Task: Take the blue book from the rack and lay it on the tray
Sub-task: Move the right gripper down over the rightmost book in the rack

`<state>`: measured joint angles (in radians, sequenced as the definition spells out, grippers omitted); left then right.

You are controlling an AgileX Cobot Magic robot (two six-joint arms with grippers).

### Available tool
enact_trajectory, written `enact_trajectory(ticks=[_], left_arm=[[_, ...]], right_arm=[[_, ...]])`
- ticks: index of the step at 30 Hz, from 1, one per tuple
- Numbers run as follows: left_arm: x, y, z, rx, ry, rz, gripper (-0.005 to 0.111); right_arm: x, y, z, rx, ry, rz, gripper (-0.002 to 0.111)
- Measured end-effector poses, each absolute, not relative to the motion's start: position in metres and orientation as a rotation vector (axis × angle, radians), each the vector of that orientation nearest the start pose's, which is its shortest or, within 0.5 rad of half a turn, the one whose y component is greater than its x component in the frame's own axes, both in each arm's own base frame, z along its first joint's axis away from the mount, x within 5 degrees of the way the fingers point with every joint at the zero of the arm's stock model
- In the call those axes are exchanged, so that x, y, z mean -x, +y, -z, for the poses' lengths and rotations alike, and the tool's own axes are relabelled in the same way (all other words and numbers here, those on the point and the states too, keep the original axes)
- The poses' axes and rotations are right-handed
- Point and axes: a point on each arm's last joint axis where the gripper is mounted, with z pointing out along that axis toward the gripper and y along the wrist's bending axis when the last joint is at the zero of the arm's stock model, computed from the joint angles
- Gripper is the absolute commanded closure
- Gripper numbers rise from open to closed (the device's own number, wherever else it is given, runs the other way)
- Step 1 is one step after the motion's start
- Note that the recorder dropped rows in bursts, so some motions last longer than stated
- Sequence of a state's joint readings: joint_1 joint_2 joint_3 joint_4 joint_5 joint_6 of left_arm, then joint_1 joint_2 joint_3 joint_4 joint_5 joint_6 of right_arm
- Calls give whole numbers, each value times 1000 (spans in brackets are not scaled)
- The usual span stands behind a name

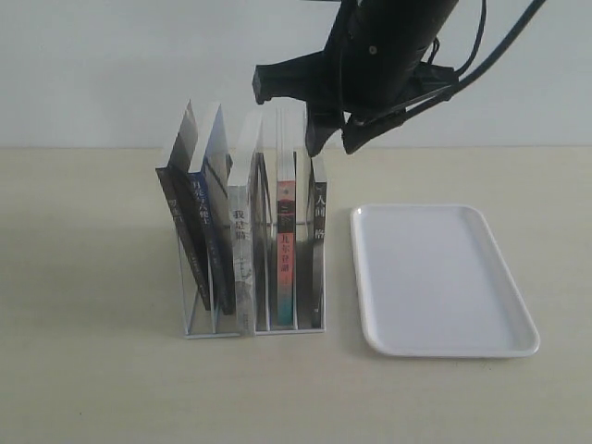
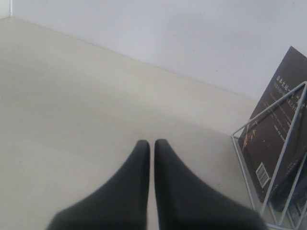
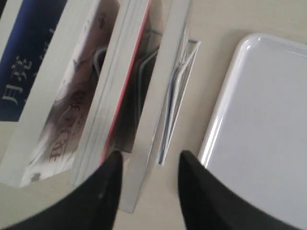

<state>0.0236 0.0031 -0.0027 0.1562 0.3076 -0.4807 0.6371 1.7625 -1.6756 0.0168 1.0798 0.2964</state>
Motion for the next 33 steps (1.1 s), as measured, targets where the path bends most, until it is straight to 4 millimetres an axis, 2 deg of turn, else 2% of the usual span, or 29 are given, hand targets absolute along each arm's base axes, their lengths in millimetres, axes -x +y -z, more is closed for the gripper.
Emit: enact_trajectory(ticks=[13, 17, 24, 25, 27, 28, 33], left_arm=[[-54, 6, -186, 350, 1757, 179, 103], [-54, 6, -186, 350, 1757, 179, 103], [-54, 6, -186, 350, 1757, 179, 103], [-54, 6, -186, 350, 1757, 179, 103], [-54, 6, -186, 350, 1757, 179, 103], [-54, 6, -186, 350, 1757, 179, 103], [-54, 6, -186, 350, 1757, 179, 103]], right_arm=[[-306, 235, -337, 394, 2675, -416, 56], [-310, 236, -327, 377, 2717, -383, 57], [-323, 246, -289, 375, 2824, -319, 58], [-324, 247, -286, 376, 2833, -313, 61], [-325, 247, -282, 364, 2843, -309, 97], [-325, 247, -282, 360, 2844, -310, 108], [-325, 246, -282, 388, 2840, -283, 108]])
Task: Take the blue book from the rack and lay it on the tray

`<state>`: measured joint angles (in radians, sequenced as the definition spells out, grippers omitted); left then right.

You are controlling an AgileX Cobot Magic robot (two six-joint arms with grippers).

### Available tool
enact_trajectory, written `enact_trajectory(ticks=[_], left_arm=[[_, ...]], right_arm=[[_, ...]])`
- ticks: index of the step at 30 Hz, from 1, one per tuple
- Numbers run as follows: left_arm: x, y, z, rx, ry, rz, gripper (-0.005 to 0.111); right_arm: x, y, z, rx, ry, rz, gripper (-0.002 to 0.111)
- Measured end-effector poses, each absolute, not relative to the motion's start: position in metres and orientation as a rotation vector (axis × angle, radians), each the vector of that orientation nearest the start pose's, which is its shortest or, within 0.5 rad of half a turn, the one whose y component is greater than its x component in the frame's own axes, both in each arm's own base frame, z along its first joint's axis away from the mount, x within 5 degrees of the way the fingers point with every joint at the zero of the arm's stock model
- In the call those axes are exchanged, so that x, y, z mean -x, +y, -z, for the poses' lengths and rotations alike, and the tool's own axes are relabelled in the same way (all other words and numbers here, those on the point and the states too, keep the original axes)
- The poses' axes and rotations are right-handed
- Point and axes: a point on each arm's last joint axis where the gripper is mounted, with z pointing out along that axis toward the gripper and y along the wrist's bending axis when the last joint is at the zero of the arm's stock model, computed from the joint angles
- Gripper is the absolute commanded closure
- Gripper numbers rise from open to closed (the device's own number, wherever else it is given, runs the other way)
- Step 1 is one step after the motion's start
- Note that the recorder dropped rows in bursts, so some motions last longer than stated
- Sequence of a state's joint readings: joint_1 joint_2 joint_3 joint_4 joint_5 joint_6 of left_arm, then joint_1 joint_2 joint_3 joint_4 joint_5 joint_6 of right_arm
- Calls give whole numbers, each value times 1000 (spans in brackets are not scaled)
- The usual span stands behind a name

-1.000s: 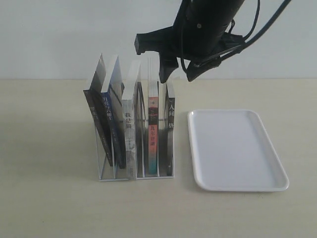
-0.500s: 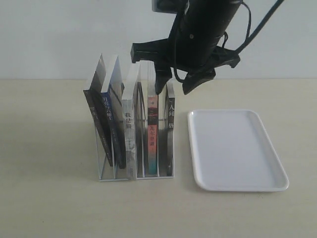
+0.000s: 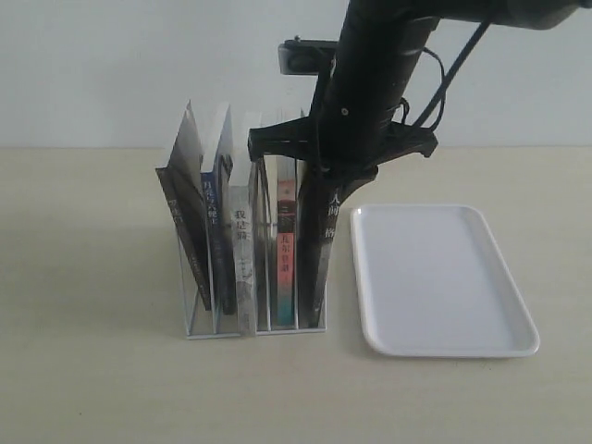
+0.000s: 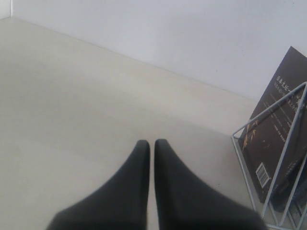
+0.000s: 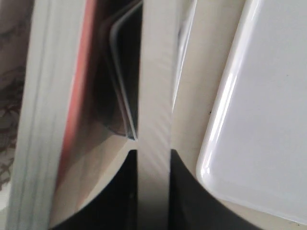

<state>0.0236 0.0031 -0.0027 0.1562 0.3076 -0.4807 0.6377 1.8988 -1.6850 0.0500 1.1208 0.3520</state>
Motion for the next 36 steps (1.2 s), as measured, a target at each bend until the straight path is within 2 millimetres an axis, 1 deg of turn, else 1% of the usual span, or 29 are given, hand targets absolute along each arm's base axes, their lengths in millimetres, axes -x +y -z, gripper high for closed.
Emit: enact_trajectory(ticks=[2, 4, 5, 6, 7, 11, 14, 16, 22, 36], left_arm=[[-54, 6, -186, 350, 1757, 179, 103], [-54, 6, -186, 350, 1757, 179, 103], [-54, 6, -186, 350, 1757, 179, 103], [-54, 6, -186, 350, 1757, 179, 103], [-54, 6, -186, 350, 1757, 179, 103], [-54, 6, -186, 350, 1757, 179, 103], [-54, 6, -186, 350, 1757, 179, 103], [-54, 6, -186, 350, 1757, 179, 103], [-54, 6, -186, 350, 1757, 179, 103], [-54, 6, -186, 350, 1757, 179, 103]], right_arm=[[-325, 246, -282, 388, 2840, -283, 108], [-324, 246, -290, 394, 2845, -280, 108], [-324, 245, -298, 400, 2837, -284, 108], [-323, 244, -307, 400, 2822, -293, 108], [-319, 241, -330, 405, 2777, -311, 108], [-310, 232, -386, 412, 2623, -360, 108], [-304, 226, -411, 409, 2544, -386, 108], [-302, 225, -417, 409, 2525, -390, 108], [-304, 224, -416, 411, 2526, -363, 108], [-304, 224, -416, 411, 2526, -363, 108]])
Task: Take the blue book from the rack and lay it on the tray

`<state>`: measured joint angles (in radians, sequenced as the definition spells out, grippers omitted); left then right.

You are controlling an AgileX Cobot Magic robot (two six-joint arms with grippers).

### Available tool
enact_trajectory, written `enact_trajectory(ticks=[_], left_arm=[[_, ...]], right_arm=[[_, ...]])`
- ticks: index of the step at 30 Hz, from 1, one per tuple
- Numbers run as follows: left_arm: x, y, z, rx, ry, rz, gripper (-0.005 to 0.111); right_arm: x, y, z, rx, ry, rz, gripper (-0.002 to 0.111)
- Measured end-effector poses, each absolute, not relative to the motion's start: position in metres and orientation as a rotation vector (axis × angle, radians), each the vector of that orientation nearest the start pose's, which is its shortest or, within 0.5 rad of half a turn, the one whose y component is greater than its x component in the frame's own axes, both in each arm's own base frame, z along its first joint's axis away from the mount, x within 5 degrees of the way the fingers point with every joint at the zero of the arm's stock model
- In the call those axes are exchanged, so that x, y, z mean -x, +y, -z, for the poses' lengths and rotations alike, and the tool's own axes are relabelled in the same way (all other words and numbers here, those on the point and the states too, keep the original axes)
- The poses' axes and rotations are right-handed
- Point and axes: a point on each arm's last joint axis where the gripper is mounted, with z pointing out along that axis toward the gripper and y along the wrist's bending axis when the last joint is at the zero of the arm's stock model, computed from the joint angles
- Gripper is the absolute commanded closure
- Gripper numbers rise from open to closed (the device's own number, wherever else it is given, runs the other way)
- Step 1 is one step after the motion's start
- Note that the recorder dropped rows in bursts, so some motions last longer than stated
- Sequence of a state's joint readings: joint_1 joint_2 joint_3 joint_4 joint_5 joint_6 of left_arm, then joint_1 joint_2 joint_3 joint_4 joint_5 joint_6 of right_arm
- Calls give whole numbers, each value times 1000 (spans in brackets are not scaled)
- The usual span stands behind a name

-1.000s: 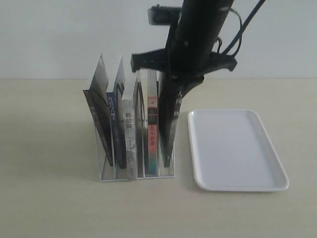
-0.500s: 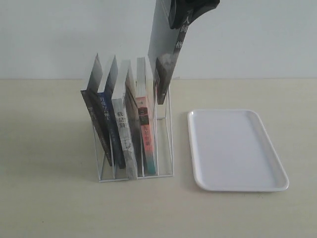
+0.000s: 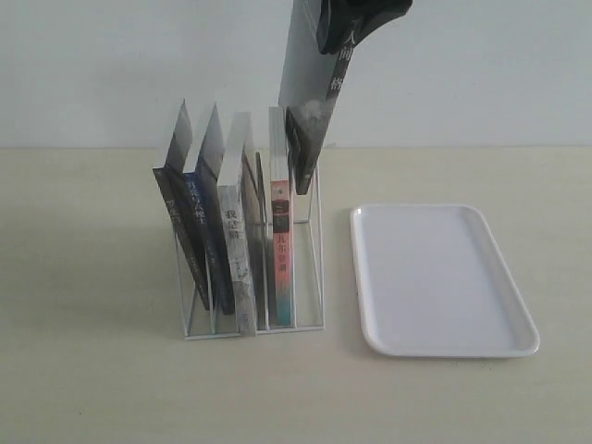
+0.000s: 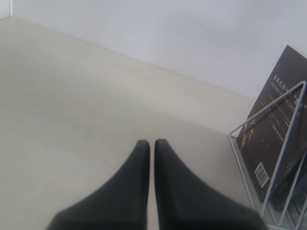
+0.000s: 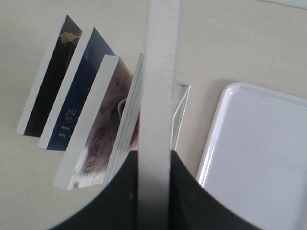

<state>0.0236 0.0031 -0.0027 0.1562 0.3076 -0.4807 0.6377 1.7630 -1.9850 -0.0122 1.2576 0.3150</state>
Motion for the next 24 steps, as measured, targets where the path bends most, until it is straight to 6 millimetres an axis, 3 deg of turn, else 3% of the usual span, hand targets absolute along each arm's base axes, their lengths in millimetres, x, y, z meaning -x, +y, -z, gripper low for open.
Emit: enact_trajectory(ticks=[15, 24], left_arm=[[-54, 6, -186, 350, 1757, 179, 103], [-54, 6, -186, 350, 1757, 179, 103]], right_arm=[[-304, 224, -414, 397, 2535, -367, 108], [-303, 226, -359, 368, 2726, -315, 108]])
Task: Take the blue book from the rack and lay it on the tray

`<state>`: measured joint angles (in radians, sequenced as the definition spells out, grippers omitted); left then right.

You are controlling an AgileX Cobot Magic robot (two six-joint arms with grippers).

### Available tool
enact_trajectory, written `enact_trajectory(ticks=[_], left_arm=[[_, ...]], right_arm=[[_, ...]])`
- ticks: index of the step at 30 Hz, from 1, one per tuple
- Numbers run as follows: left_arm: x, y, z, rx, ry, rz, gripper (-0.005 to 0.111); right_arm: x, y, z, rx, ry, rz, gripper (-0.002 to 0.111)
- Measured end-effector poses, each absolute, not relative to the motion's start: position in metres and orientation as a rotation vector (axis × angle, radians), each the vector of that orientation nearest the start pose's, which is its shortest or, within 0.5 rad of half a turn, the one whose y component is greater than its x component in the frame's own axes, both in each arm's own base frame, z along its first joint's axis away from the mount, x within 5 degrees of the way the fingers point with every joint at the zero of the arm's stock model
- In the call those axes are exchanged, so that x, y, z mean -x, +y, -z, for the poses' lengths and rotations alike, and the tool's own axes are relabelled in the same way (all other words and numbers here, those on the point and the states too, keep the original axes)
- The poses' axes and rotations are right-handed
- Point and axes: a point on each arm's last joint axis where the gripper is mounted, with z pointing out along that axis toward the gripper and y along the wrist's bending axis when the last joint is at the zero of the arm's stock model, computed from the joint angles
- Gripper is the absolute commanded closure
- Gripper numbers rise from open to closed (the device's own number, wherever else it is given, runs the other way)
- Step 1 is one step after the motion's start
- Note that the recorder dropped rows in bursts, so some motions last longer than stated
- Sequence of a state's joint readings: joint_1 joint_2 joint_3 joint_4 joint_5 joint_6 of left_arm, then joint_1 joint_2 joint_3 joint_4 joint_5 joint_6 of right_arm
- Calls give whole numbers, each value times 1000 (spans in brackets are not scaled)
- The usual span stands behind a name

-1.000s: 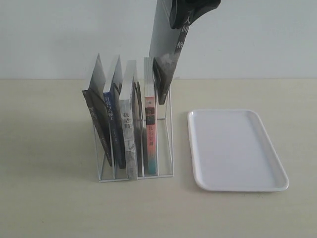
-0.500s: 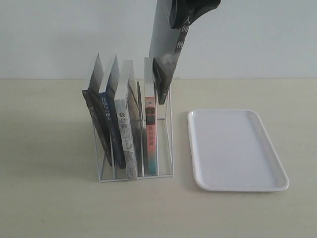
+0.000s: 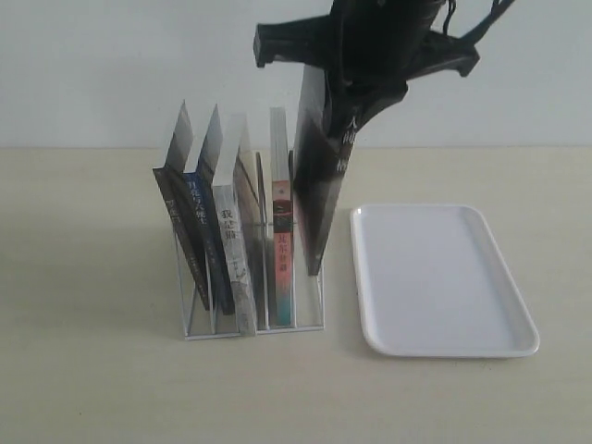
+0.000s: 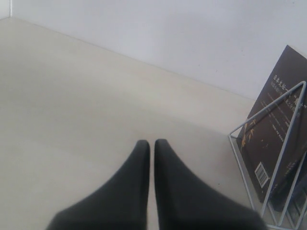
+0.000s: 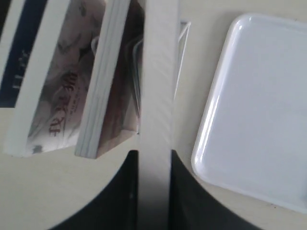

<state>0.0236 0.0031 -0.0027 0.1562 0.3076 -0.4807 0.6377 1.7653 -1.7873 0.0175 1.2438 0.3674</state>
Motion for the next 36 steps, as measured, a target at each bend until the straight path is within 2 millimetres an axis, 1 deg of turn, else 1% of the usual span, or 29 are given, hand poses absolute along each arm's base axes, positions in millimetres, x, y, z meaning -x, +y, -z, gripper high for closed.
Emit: enact_trajectory(ticks=[3, 11, 17, 21, 22, 23, 25, 27, 29, 30, 32, 35, 36], left_arm=[[-54, 6, -186, 350, 1757, 179, 103], [-54, 6, -186, 350, 1757, 179, 103], [-54, 6, -186, 350, 1757, 179, 103], [-54, 6, -186, 350, 1757, 179, 103], [-54, 6, -186, 350, 1757, 179, 103], [-54, 6, -186, 350, 1757, 179, 103], [-54, 6, -186, 350, 1757, 179, 103], [-54, 6, -186, 350, 1757, 179, 103], [-54, 6, -186, 350, 1757, 179, 103], [-54, 6, -186, 350, 1757, 179, 103], [-54, 6, -186, 350, 1757, 179, 103], [-54, 6, -186, 350, 1757, 179, 103], [-54, 6, -186, 350, 1757, 179, 103]], right_arm=[[-303, 228, -345, 347, 2755, -319, 108], [-309, 232, -332, 317, 2742, -336, 108], [-321, 241, -305, 321, 2791, -303, 108], [-323, 242, -299, 322, 2804, -294, 107], [-323, 242, -299, 322, 2804, -294, 105], [-324, 243, -298, 322, 2805, -294, 100], [-324, 243, -298, 337, 2803, -288, 87], [-324, 243, -298, 345, 2796, -287, 71], [-325, 243, -298, 351, 2784, -288, 62], [-326, 243, -298, 355, 2780, -283, 62], [-326, 243, -298, 356, 2780, -281, 65], [-325, 242, -301, 357, 2785, -277, 74], [-325, 242, -306, 357, 2786, -276, 77]])
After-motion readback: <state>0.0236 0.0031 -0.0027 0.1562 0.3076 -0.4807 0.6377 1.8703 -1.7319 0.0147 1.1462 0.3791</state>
